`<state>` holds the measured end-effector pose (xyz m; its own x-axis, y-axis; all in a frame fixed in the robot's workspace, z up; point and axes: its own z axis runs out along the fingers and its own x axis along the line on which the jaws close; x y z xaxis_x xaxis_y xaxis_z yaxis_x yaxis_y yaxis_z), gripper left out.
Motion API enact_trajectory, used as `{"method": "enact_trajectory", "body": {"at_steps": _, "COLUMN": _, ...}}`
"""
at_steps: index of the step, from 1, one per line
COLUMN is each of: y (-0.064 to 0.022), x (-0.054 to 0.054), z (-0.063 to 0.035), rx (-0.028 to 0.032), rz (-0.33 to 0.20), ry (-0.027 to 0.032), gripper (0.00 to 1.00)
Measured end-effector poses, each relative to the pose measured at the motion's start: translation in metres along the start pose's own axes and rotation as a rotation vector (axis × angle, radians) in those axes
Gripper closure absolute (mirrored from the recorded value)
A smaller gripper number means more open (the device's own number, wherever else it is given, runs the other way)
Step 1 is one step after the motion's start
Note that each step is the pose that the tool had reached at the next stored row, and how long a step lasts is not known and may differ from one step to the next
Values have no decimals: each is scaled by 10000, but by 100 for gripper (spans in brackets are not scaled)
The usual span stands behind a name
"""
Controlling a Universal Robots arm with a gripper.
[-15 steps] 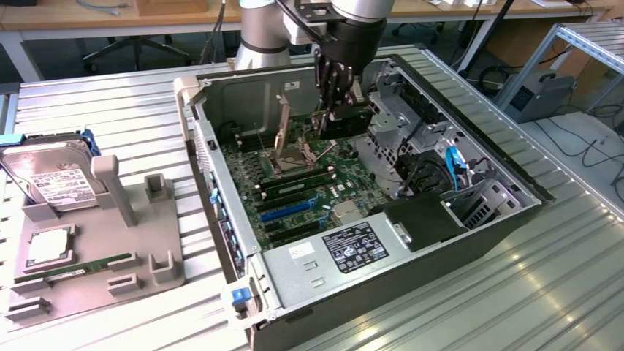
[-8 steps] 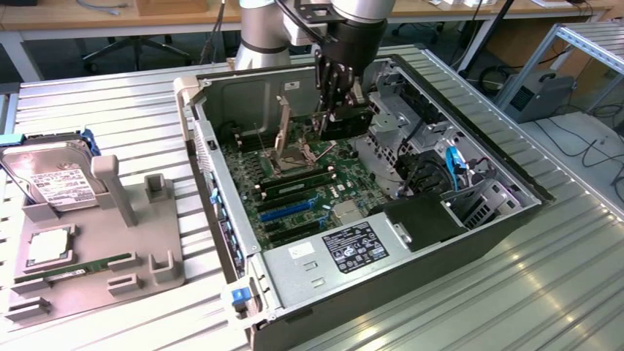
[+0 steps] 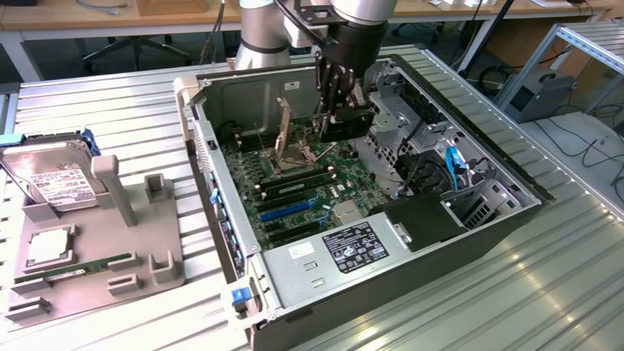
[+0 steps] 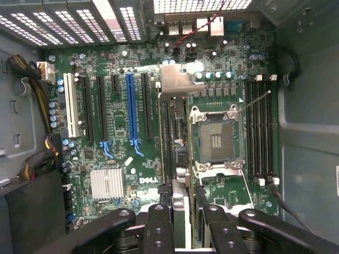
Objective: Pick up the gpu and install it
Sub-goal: 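Insert the gpu into the slot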
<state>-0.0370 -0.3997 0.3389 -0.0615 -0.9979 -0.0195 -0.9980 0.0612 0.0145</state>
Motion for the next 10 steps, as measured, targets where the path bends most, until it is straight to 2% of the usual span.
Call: {"method": "enact_trajectory", "body": {"at_steps": 10, "y": 5, "x": 39, "z": 4, "rx": 0, "rz": -1, "ry": 0, "gripper": 73}}
